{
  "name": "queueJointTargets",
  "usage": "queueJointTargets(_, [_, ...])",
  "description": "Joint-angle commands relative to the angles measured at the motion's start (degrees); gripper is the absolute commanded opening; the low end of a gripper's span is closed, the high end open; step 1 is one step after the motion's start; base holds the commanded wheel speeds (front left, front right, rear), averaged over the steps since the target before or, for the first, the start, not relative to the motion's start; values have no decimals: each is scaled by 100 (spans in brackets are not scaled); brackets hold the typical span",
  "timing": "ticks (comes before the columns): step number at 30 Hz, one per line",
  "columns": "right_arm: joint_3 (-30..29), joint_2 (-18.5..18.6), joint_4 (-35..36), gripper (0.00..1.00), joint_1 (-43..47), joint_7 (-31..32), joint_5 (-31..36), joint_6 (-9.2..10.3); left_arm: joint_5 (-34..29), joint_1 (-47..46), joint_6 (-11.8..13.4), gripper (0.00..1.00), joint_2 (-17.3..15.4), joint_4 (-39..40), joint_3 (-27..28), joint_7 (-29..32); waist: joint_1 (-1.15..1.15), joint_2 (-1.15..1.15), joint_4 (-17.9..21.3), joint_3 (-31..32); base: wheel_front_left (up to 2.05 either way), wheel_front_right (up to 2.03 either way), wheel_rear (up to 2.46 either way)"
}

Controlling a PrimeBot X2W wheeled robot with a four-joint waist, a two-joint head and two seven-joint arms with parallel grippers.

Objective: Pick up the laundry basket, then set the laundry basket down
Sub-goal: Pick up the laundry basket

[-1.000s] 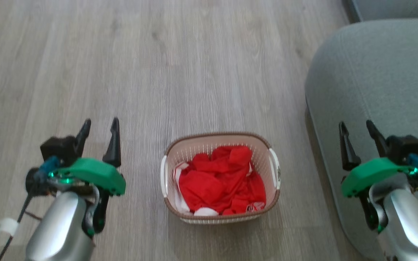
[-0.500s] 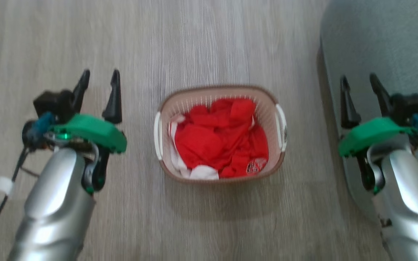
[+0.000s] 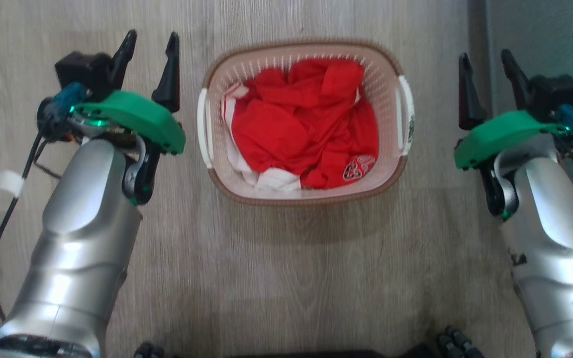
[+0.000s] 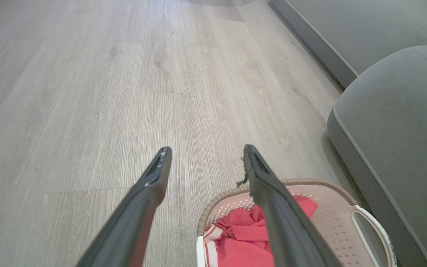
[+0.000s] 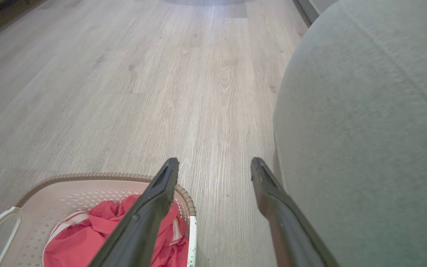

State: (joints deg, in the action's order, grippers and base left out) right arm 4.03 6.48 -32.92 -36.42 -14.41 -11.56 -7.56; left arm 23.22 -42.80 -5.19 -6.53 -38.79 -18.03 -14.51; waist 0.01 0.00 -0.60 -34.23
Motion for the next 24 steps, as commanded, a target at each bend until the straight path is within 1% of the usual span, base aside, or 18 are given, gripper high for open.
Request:
queueJointTargets(1, [137,-105,15,100,-120,-59,92,8,-47,-221,-51,100,-76,-81,146,-48,-1,0,-22,-396,0,0,0])
queueJointTargets(7, [221,-197,-315,100,-453,-59,142,8,-135,-599,-156,100,46,-697,86,-48,-1,0,11,-826,0,0,0])
queueJointTargets(16, [252,-283,-689,100,-686,-59,219,8,-121,-925,-222,100,132,-1392,-125,-49,-1,0,47,-1231,0,0,0])
queueJointTargets(20, [302,-313,-801,100,-751,-59,257,8,74,-995,-227,100,162,-1603,-359,-49,-1,0,61,-1383,0,0,0])
queueJointTargets(24, [339,-335,-924,100,-817,-59,262,8,330,-1092,-228,100,123,-1853,-640,-49,-1,0,84,-1525,0,0,0])
